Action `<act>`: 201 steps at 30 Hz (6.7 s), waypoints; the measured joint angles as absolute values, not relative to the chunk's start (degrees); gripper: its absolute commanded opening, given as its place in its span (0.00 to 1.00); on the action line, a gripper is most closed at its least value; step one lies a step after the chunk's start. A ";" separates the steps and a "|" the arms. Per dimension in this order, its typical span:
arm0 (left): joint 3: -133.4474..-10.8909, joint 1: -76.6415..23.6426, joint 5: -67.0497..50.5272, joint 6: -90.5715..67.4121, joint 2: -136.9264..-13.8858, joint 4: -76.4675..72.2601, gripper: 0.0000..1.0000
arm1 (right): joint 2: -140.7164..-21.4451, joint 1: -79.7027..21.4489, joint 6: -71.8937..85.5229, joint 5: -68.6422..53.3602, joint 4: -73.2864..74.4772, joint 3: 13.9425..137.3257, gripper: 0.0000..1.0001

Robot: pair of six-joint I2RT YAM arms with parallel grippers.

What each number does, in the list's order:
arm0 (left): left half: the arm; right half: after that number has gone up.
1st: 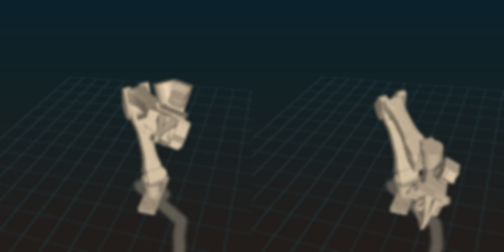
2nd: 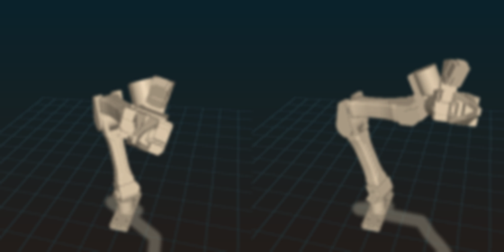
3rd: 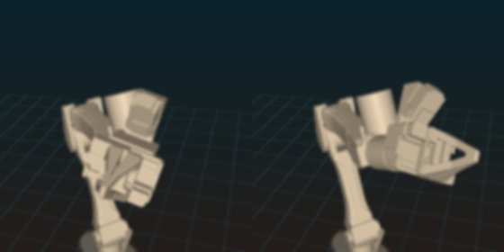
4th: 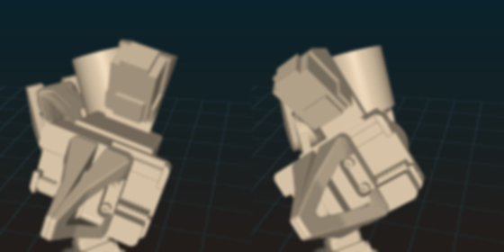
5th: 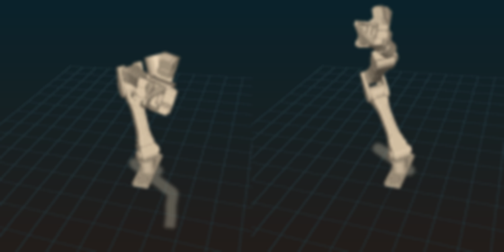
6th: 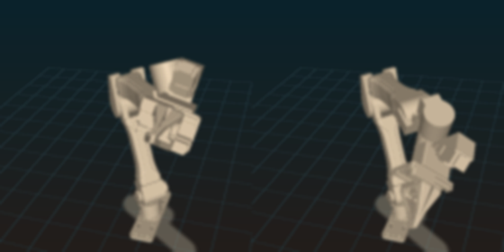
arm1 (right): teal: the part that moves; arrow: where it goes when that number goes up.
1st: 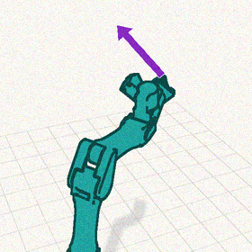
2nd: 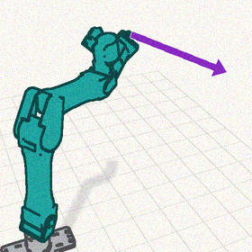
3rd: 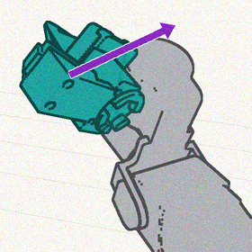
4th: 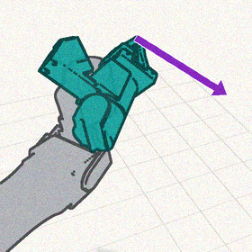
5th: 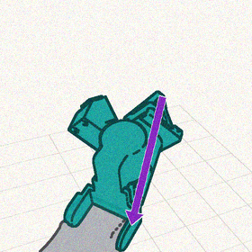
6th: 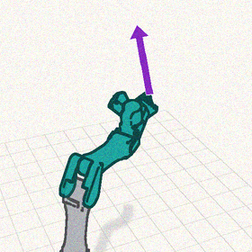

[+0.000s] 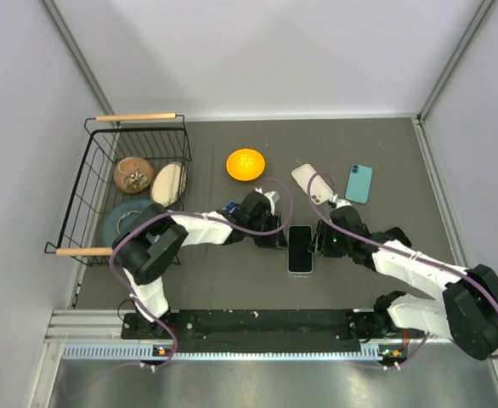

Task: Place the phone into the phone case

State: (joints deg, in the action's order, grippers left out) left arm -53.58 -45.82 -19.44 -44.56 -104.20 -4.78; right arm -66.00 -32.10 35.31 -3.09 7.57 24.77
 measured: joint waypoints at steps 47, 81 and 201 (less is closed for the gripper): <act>-47.40 -67.33 -9.67 -42.09 -102.67 -14.50 0.00 | -89.62 -28.95 26.81 -1.17 6.48 45.01 0.00; -51.31 -65.87 2.04 -39.48 -86.50 4.45 0.48 | -69.89 -24.18 31.57 -5.50 9.19 34.48 0.65; -35.51 -43.11 -49.65 -55.92 -78.65 -43.05 0.18 | -39.18 -24.88 54.83 -42.06 -33.23 16.80 0.18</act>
